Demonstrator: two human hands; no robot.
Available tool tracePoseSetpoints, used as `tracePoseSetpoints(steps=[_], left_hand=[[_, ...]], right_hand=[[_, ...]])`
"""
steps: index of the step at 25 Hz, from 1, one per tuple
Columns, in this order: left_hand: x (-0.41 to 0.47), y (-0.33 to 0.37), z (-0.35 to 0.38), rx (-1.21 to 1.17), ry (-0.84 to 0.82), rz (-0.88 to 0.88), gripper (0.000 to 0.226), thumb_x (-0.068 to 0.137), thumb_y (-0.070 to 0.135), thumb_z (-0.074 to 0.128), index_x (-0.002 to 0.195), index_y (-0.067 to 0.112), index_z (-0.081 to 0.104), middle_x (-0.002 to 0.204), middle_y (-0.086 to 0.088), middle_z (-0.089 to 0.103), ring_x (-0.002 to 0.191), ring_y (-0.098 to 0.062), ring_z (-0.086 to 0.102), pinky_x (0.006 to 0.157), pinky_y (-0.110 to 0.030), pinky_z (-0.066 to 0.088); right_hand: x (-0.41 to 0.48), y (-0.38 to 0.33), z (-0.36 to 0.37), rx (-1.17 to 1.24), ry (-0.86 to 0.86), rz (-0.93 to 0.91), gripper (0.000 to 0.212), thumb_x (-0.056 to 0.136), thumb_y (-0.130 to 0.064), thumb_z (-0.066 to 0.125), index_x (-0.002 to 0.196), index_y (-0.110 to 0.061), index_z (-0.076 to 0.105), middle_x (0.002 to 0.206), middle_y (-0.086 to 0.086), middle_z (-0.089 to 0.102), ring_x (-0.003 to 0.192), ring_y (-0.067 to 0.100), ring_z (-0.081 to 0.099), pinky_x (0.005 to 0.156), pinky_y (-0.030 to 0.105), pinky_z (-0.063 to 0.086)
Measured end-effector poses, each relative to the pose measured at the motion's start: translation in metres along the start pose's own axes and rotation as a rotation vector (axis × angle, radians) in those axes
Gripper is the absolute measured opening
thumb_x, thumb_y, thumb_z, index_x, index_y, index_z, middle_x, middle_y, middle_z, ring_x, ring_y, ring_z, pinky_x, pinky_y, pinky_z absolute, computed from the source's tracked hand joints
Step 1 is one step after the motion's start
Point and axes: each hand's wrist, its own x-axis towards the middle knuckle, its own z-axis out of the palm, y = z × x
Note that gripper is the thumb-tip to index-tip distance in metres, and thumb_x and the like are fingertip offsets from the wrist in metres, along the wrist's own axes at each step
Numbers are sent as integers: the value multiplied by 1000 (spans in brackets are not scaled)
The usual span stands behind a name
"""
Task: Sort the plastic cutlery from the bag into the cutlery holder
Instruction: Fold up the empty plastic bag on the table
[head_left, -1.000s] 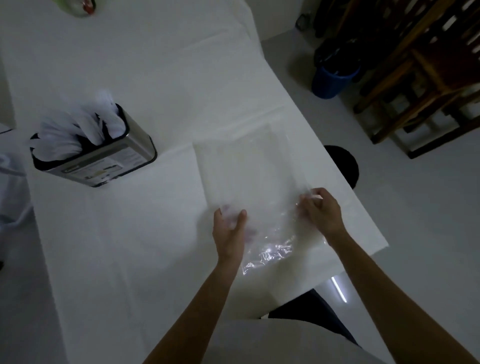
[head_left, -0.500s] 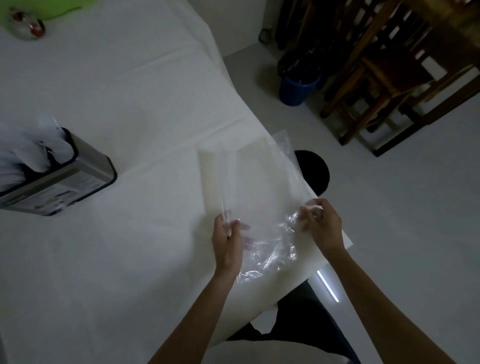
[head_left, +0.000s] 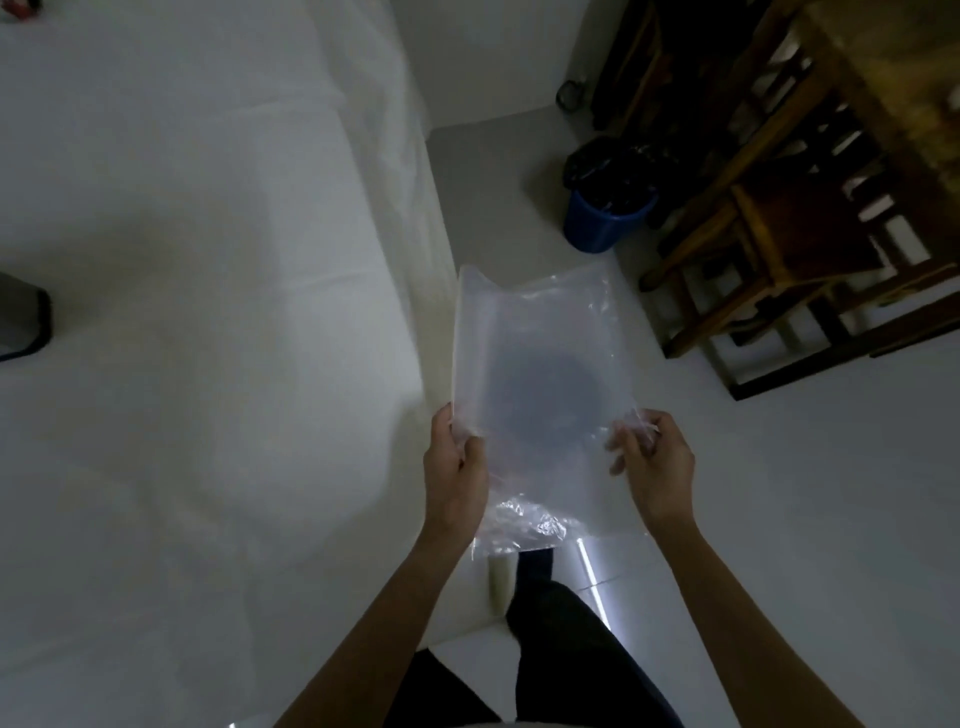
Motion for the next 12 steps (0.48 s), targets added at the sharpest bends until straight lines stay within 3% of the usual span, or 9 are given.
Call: tracePoseSetpoints(steps=[2,4,7,9,12], left_hand=[[9,-3,40,42,9,-51,43,86,10,42,127,23,42,89,-5,61,62,-30,61,52,-38,55],[19,-14,70,104,0,-126,39,92,2,40,126,21,40,82,0,56,52,-22,55,40,-27,48],[41,-47,101,296,-18,-210,35,97,10,36,130,20,39,85,-4,58,54,-18,58,39,-19,47],[62,-79,116,404,-16,-252,46,97,15,36,143,19,30,102,-14,63,73,-29,66,57,-34,58],[100,-140,138,515,-17,-312,49,98,18,37,146,18,27,135,-18,50,110,-39,59,89,-52,52]], right_hand=[[32,13,-22,-42,-34,25,11,92,-18,58,101,-11,55,72,-1,67,49,14,59,52,24,52],[57,35,-31,-67,-64,66,12,92,-18,58,100,-10,55,70,-1,66,47,17,57,51,25,49],[88,75,-25,-99,-88,139,12,91,-21,59,95,-10,55,66,2,66,41,17,54,46,29,46],[109,105,-14,-122,-131,178,15,91,-24,60,97,-11,55,70,4,68,43,19,55,47,29,48],[146,154,14,-181,-234,212,20,96,-28,50,102,-9,55,75,4,68,44,18,57,52,32,50]])
